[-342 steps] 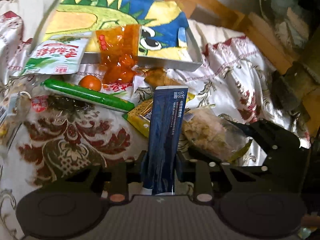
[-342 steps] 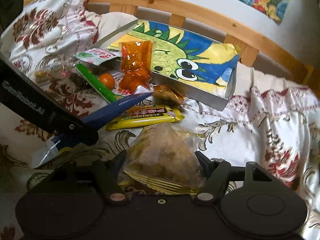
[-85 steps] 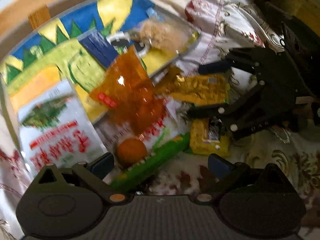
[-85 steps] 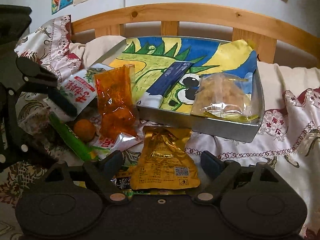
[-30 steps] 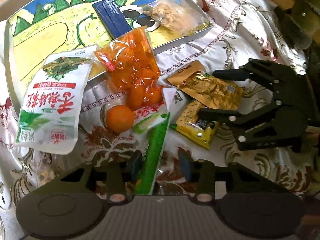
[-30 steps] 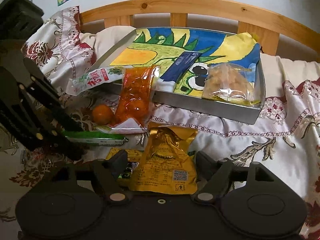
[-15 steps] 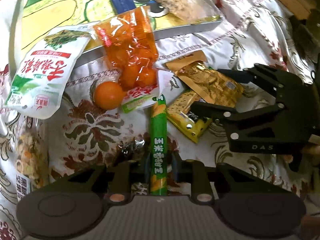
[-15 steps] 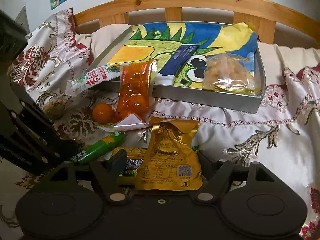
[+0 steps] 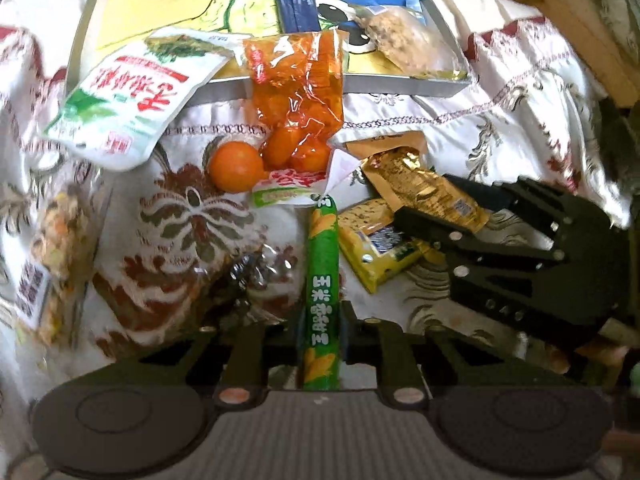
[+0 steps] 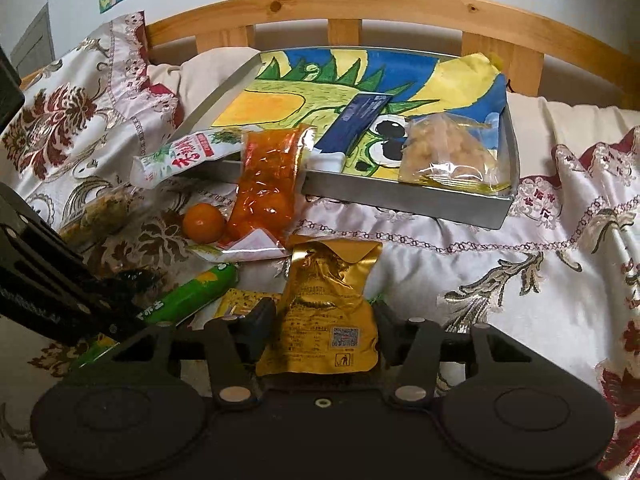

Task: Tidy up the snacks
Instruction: 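Grasp the green tube snack with the left tool while the right tool reaches the gold foil packet, then carry the green tube and gold foil packet into the metal tray with both tools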

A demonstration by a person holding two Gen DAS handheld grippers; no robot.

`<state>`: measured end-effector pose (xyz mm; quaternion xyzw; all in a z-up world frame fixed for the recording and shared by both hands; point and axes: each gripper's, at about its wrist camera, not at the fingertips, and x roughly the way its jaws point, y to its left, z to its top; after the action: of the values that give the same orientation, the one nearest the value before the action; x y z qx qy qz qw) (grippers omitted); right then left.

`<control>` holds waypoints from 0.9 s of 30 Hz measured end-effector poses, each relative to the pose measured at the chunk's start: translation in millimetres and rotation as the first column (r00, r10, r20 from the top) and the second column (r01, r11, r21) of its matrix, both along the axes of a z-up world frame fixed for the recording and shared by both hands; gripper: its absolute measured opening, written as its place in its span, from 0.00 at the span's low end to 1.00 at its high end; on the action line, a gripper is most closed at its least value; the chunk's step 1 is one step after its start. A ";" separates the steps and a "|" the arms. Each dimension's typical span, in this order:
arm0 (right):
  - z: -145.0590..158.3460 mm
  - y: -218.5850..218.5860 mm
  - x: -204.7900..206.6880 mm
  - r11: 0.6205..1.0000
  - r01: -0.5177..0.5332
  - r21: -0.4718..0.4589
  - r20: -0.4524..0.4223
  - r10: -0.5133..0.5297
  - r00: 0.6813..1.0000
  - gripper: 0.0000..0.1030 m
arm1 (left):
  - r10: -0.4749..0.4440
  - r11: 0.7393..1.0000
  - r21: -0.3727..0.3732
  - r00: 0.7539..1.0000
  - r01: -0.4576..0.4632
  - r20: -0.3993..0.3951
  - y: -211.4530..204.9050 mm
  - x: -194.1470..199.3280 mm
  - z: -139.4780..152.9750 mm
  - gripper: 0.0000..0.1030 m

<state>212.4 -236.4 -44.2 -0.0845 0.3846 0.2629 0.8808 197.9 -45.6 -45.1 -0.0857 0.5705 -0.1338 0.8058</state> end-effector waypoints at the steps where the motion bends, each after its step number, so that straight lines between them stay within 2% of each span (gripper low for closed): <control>1: 0.5 0.8 -1.7 1.000 -0.003 -0.008 0.009 0.003 1.000 0.52 | 0.007 1.000 -0.013 1.000 -0.007 -0.002 2.0 -2.0 0.9 0.17; 9: 1.4 8.7 -16.5 0.996 -0.038 -0.087 0.087 0.045 0.995 0.45 | 0.044 0.998 -0.053 0.999 -0.044 0.004 8.0 -12.2 2.4 0.17; 17: 3.5 14.9 -28.9 0.987 -0.055 -0.152 0.164 0.080 0.983 0.44 | 0.074 0.993 -0.098 0.997 -0.071 0.026 13.8 -21.5 7.0 0.17; 27: 10.2 22.3 -52.6 0.955 -0.082 -0.285 0.303 0.171 0.938 0.44 | 0.118 0.983 -0.145 0.993 -0.112 0.029 21.8 -26.6 15.3 0.17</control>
<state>159.8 -214.1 -33.9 -0.2697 0.2605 0.2474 0.8934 171.3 -23.8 -29.8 -0.1735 0.5385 -0.1291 0.8144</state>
